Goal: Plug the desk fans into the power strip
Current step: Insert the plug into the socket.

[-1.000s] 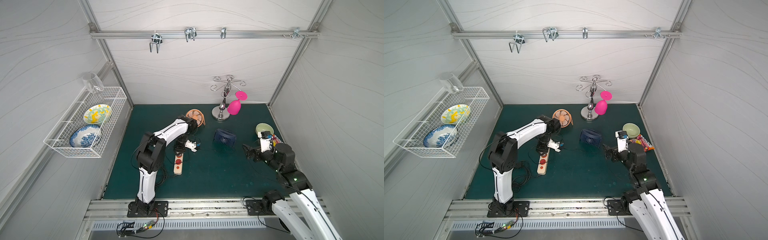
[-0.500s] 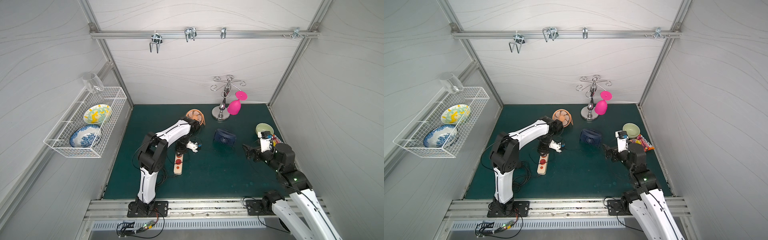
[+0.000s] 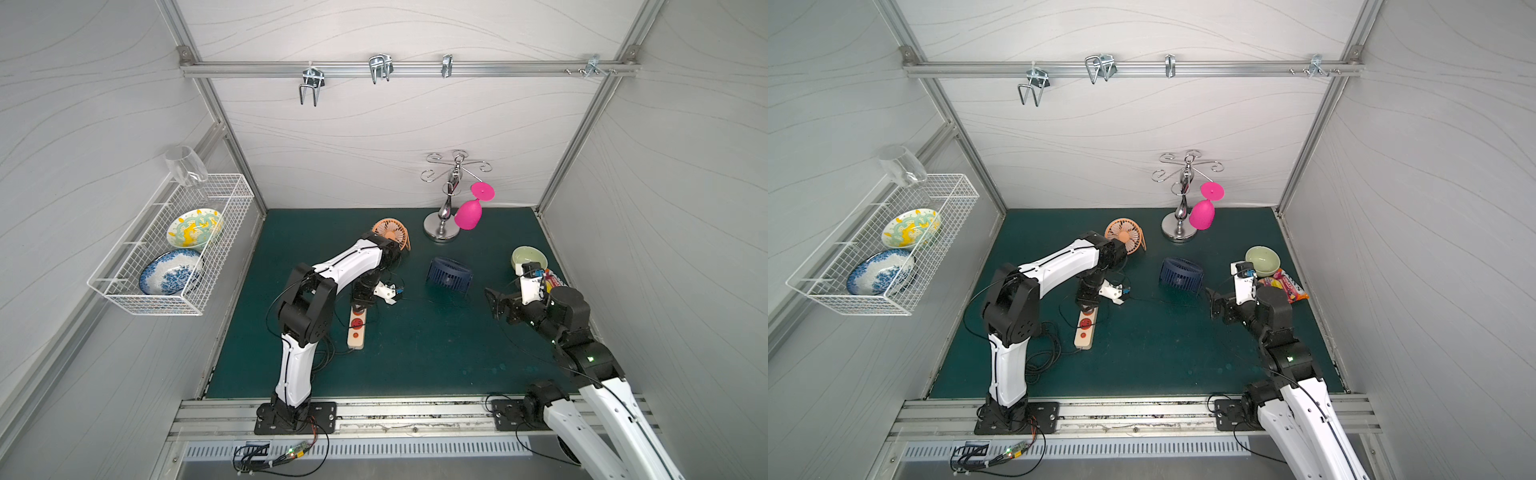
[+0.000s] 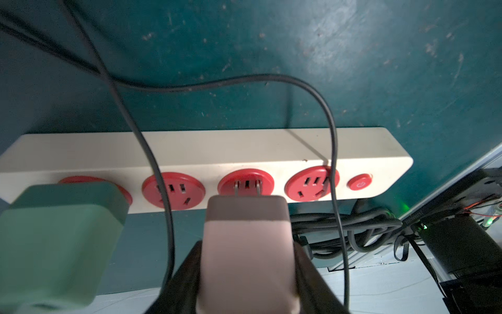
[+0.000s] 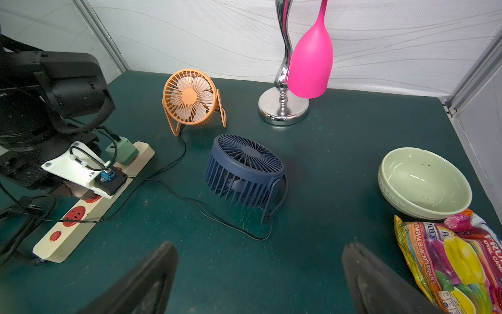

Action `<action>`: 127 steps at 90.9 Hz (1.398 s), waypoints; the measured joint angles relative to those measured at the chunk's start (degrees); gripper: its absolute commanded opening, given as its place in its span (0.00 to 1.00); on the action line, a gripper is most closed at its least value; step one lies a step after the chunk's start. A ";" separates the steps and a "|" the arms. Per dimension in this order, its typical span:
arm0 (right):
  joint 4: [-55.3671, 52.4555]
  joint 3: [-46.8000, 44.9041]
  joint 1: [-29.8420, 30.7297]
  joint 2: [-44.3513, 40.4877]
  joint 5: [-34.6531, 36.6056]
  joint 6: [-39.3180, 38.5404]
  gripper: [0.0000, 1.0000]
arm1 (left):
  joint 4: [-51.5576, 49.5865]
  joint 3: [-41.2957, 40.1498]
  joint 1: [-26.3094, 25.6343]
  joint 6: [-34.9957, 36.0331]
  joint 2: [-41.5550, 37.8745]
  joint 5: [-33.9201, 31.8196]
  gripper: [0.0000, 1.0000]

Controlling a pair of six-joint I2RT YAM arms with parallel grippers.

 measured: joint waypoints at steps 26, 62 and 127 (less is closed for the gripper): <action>0.15 -0.28 0.00 -0.26 0.00 0.00 0.99 | -0.35 0.26 -0.98 -0.79 0.46 -1.29 0.00; 0.37 -0.31 0.02 -0.26 0.00 0.00 0.99 | -1.14 0.20 -4.55 -0.90 1.44 -7.26 0.00; 0.37 -0.33 0.07 -0.39 1.20 0.04 0.99 | -4.83 3.65 -4.59 -7.17 4.15 -7.98 0.00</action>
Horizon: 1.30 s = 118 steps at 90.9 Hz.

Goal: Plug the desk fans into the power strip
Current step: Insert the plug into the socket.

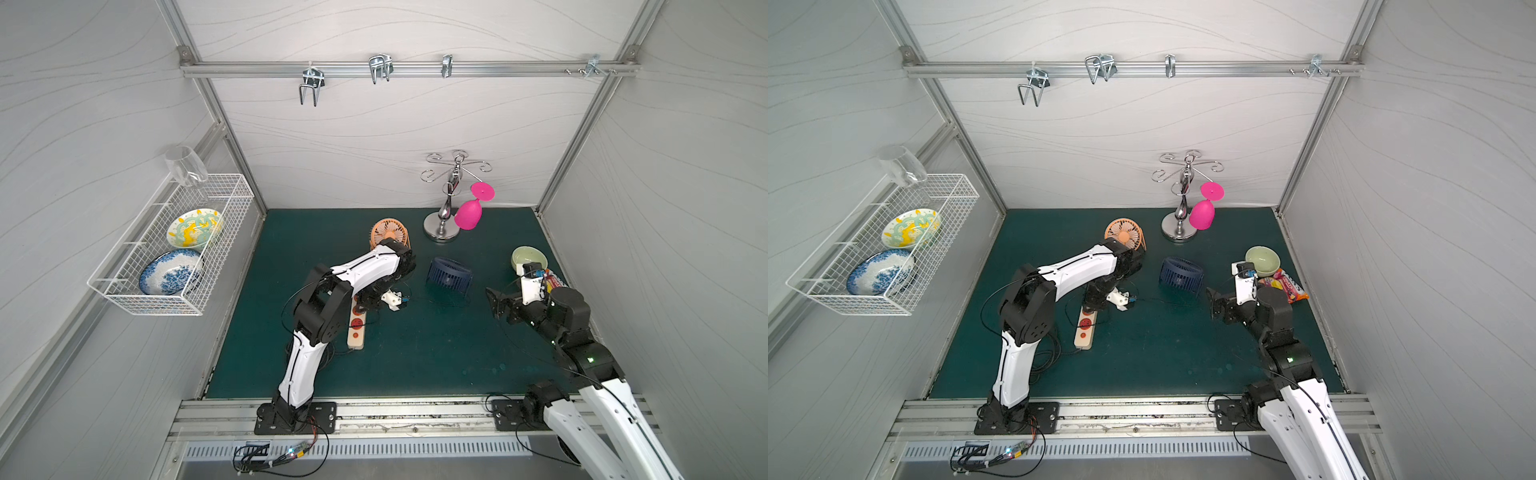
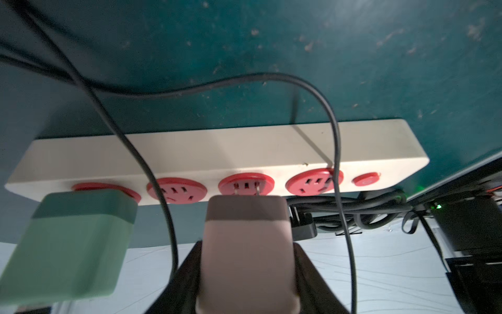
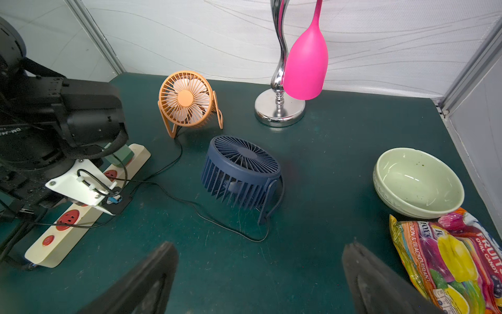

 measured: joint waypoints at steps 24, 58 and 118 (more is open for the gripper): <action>0.02 -0.24 0.04 -0.11 0.26 0.00 0.99 | 0.87 -1.09 0.48 -0.92 -0.85 0.52 0.00; 0.04 -0.31 0.22 -0.48 0.26 -0.02 0.99 | 9.68 -9.90 -0.74 10.93 -5.70 -3.76 0.00; 0.02 -0.31 0.26 -0.59 0.26 -0.02 0.99 | 9.20 -10.91 -0.61 6.16 -3.50 -4.39 0.00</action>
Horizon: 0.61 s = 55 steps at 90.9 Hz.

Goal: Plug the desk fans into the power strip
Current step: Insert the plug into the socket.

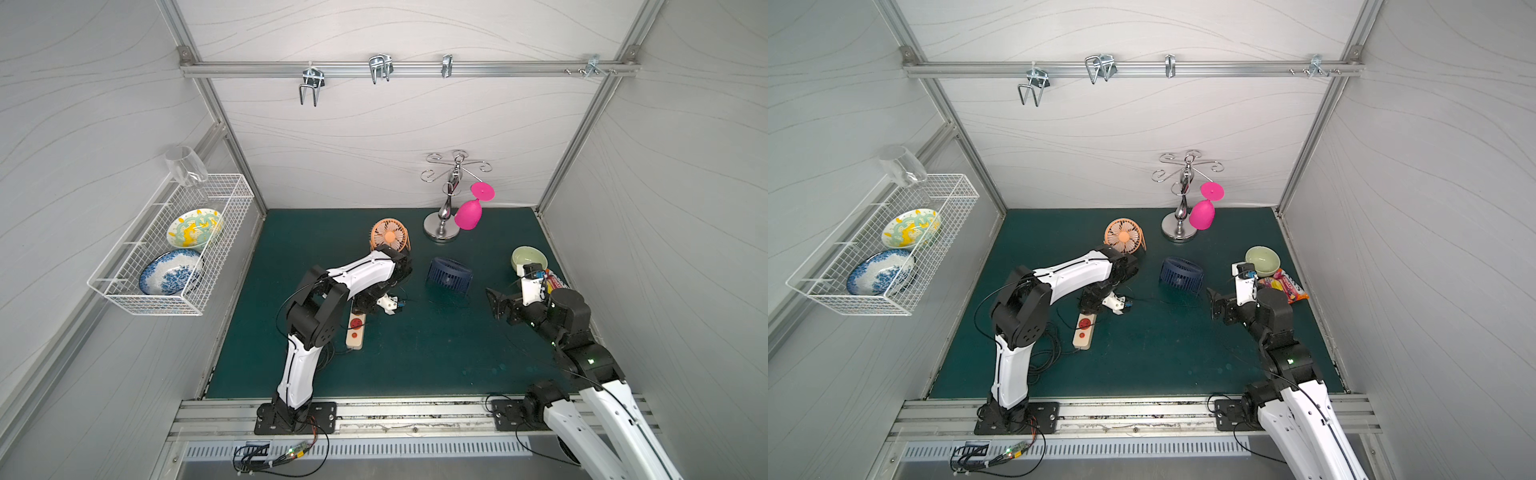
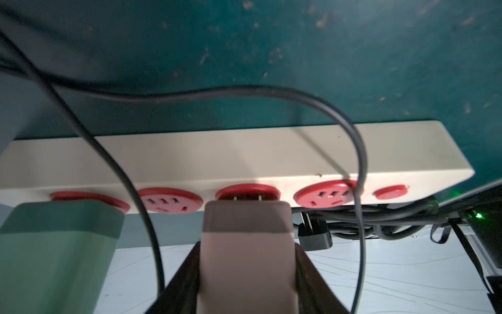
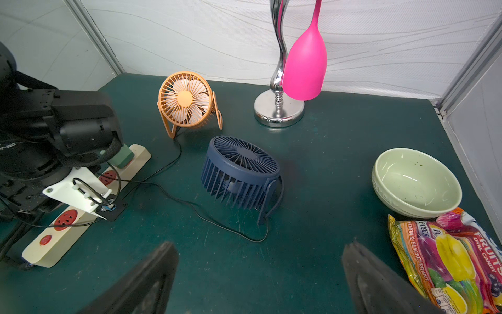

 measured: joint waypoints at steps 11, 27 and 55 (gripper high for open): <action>0.00 0.00 0.00 0.00 0.00 0.00 0.99 | 0.46 -0.33 -0.15 0.07 -0.04 -0.55 0.00; 0.00 0.00 0.00 0.04 0.00 0.00 0.99 | -5.64 5.73 -1.07 -0.48 4.94 -0.90 0.00; 0.00 0.00 0.00 0.07 0.00 -0.02 0.99 | -9.31 8.61 -2.86 -2.80 7.82 -3.13 0.00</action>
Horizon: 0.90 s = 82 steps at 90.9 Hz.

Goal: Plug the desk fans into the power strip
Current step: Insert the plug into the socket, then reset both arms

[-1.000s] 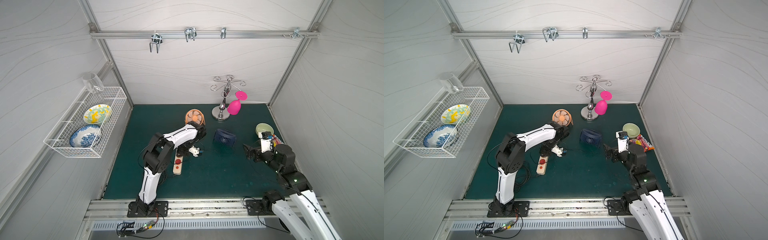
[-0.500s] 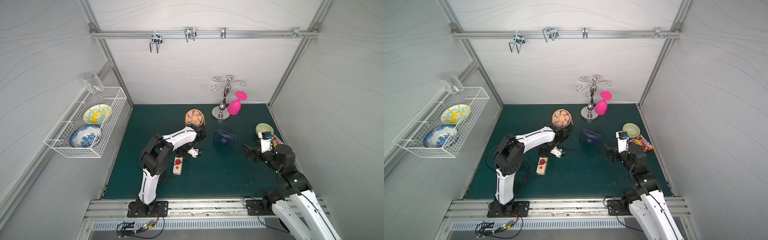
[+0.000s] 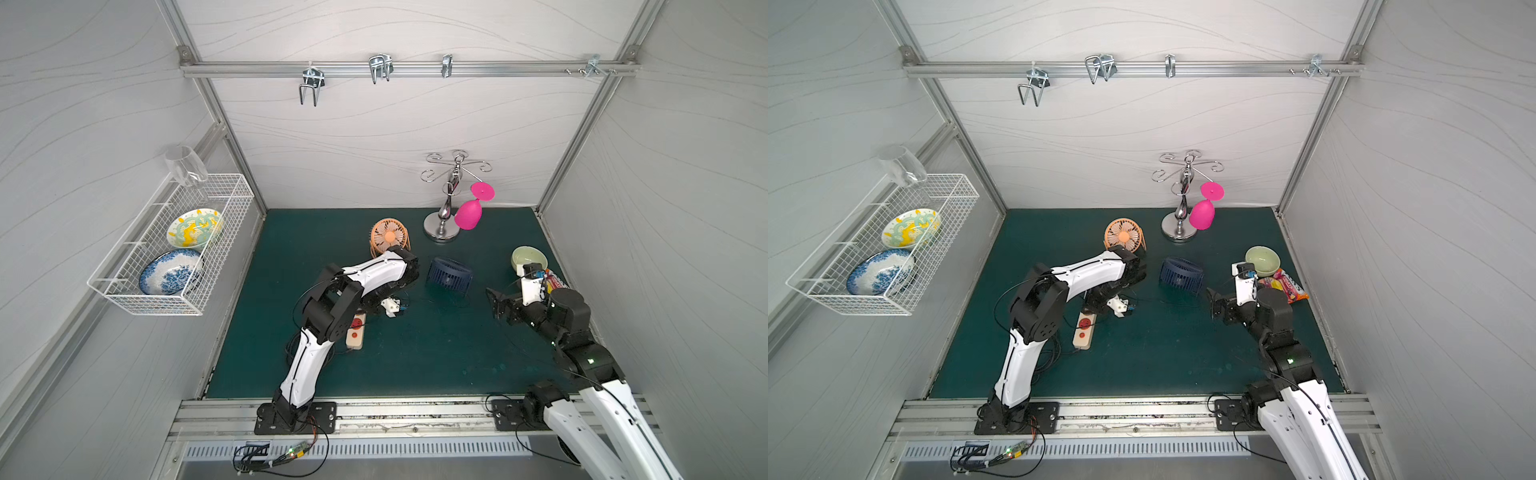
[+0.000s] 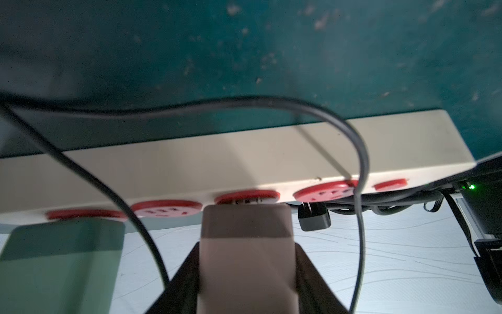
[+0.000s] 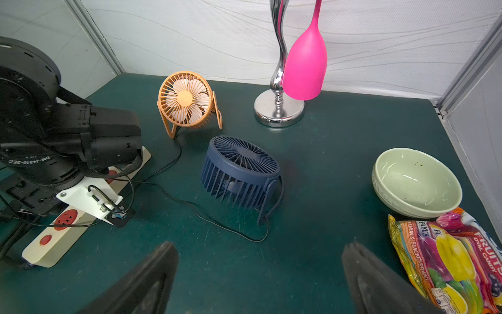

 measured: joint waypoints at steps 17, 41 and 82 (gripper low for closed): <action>0.00 0.00 0.00 -0.02 0.00 0.02 0.99 | 2.40 -2.34 -0.04 0.02 -2.32 -0.37 0.27; 0.00 0.00 0.00 0.02 -0.02 0.00 0.99 | 9.18 -3.23 0.74 0.92 -5.20 7.41 0.63; 0.00 0.00 0.07 0.52 -0.04 0.00 0.99 | 14.49 -0.31 2.47 0.20 -17.79 19.89 0.92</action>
